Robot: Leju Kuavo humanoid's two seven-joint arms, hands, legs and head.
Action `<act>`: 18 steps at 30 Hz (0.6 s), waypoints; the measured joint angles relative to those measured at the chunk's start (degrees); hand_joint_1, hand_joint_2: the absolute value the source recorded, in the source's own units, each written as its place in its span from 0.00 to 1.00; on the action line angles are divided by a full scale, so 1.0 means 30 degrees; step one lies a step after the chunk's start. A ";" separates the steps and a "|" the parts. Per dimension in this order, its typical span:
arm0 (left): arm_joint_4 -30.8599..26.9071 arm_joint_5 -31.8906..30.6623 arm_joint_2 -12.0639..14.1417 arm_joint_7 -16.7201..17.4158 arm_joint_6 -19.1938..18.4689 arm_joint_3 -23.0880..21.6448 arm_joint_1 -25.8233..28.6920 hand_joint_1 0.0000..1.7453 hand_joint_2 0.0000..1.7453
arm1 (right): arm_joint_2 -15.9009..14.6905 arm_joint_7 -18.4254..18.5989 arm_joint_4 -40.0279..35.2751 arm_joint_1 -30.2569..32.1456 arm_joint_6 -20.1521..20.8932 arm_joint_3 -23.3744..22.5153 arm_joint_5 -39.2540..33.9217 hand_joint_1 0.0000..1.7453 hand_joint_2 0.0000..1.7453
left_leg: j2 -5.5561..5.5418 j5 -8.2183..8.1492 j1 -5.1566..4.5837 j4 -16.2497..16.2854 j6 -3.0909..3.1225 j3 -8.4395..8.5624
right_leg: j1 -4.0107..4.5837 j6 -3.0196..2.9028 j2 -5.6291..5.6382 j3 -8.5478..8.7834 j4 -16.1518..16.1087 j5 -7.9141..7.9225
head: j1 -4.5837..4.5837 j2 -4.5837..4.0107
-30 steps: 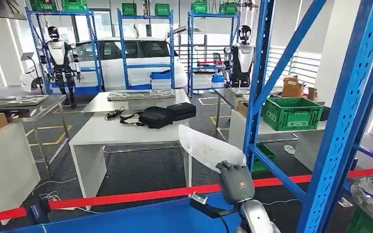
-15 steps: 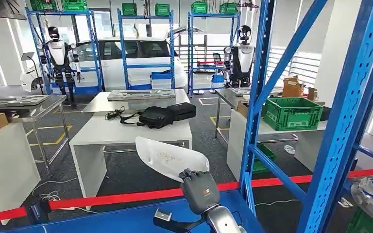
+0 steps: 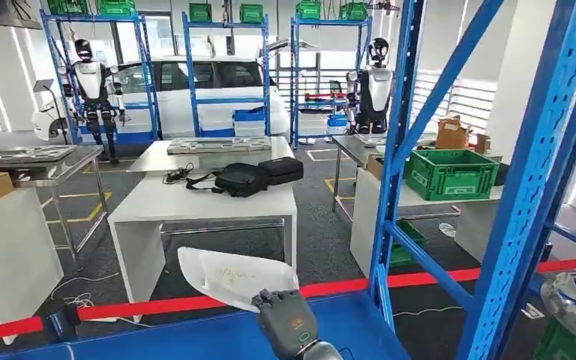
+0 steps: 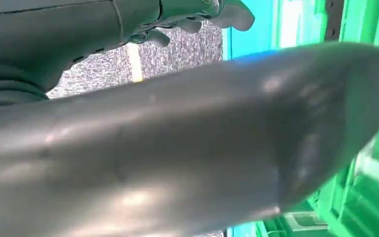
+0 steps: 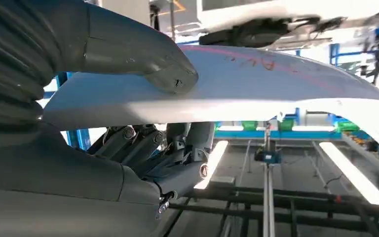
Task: Take the parts from the cabinet and place them on the table.
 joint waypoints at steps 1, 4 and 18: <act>-0.0007 0.0000 0.0014 0.0000 0.0000 0.0000 -0.0004 0.00 0.00 | 0.0000 0.0007 -0.0058 -0.0002 0.0021 0.0194 -0.0114 0.97 1.00 | -0.0001 0.0015 -0.0007 0.0074 -0.0132 -0.0087 | -0.0001 0.0016 0.0000 0.0336 -0.0889 -0.0304 | 0.0007 0.0000; -0.0007 0.0007 0.0022 -0.0007 0.0000 0.0015 -0.0001 0.00 0.00 | 0.0044 0.0117 -0.0124 0.0047 0.0073 0.0816 -0.0364 0.97 1.00 | -0.0073 0.0320 -0.0058 0.0021 -0.0662 -0.0210 | 0.0199 -0.0569 0.0200 -0.0028 -0.0570 0.0037 | -0.0022 0.0000; 0.0015 0.0007 0.0029 0.0182 0.0058 0.0022 -0.0079 0.00 0.00 | 0.0102 0.0131 -0.0153 0.0072 -0.0117 0.1704 -0.0779 0.97 1.00 | -0.0076 -0.2180 -0.0363 -0.0012 -0.0520 0.2457 | 0.0534 -0.1019 0.0069 -0.2109 -0.0738 0.2221 | -0.0109 0.0000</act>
